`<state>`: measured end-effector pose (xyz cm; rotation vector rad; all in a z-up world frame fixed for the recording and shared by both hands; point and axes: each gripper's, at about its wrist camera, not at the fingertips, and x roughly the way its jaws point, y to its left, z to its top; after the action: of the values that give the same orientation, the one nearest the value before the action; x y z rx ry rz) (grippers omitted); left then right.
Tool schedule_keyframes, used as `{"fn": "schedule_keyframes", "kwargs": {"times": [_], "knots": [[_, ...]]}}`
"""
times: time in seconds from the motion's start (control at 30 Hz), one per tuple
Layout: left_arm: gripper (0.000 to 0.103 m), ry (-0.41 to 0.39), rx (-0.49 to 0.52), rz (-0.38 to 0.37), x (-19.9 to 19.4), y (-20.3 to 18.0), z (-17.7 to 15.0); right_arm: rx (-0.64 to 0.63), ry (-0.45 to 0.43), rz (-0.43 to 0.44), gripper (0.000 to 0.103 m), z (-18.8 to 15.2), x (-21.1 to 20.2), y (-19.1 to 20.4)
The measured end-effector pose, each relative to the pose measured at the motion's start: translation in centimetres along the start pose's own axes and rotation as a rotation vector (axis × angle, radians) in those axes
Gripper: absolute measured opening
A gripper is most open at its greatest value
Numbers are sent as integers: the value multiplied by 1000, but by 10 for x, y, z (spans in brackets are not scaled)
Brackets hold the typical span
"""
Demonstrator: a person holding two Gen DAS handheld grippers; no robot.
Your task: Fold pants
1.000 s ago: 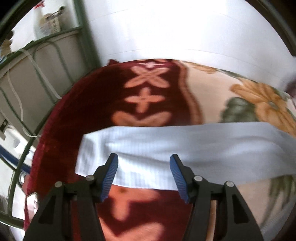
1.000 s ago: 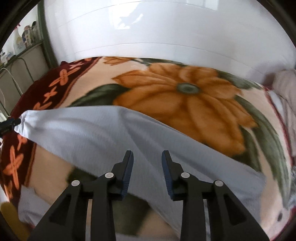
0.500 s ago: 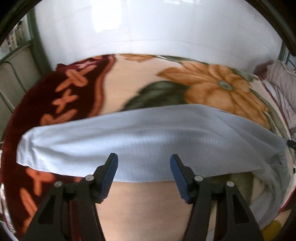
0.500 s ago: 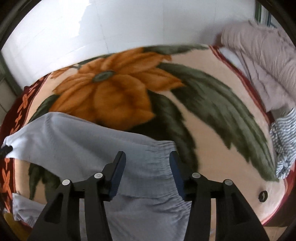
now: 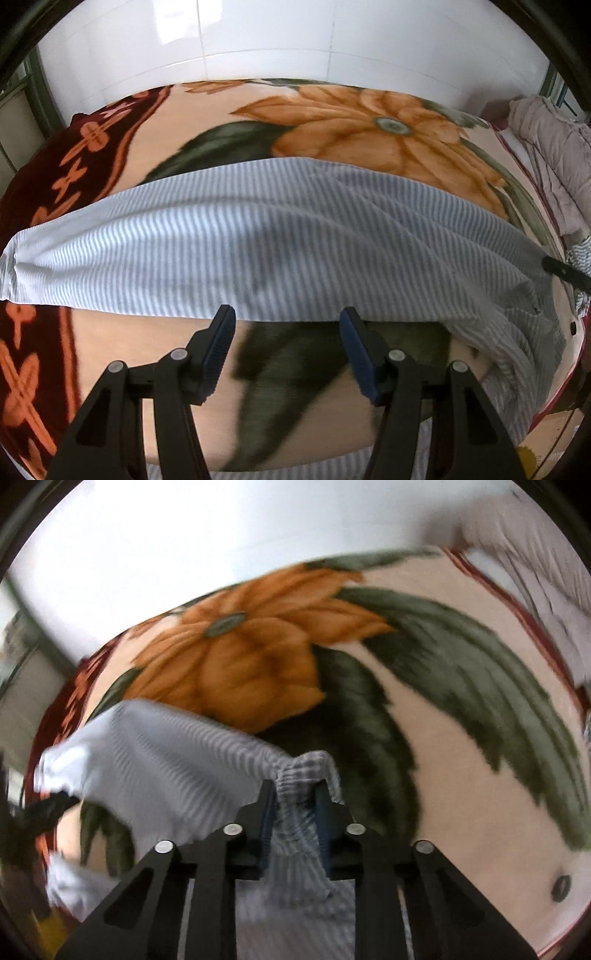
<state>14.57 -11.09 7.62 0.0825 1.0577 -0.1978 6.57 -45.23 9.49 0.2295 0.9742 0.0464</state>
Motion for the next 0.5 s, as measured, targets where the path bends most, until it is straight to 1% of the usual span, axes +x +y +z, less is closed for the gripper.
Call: {"fn": "schedule_keyframes", "kwargs": {"times": [0.07,0.13,0.2,0.23,0.27,0.3,0.37,0.43,0.5], "knots": [[62,-2,-4,-9,0,-7,0,-67,-9,27,18,-15,-14,13],[62,-5,-9,-19,0,-13,0,-135,5,41,18,-30,-21,27],[62,-4,-15,-28,2,-19,-1,-222,41,47,19,-50,-21,44],[62,-1,-17,-33,3,-22,-1,-259,67,44,21,-59,-18,51],[62,2,-17,-38,4,-25,-2,-298,98,39,26,-67,-15,58],[62,7,-15,-42,6,-28,-3,-327,124,32,27,-75,-12,63],[62,13,-6,-46,9,-34,-4,-350,155,19,29,-83,-11,67],[62,14,5,-46,11,-39,-5,-343,145,17,32,-82,-19,64],[62,10,11,-48,12,-42,-5,-315,124,21,39,-76,-30,56]]}}
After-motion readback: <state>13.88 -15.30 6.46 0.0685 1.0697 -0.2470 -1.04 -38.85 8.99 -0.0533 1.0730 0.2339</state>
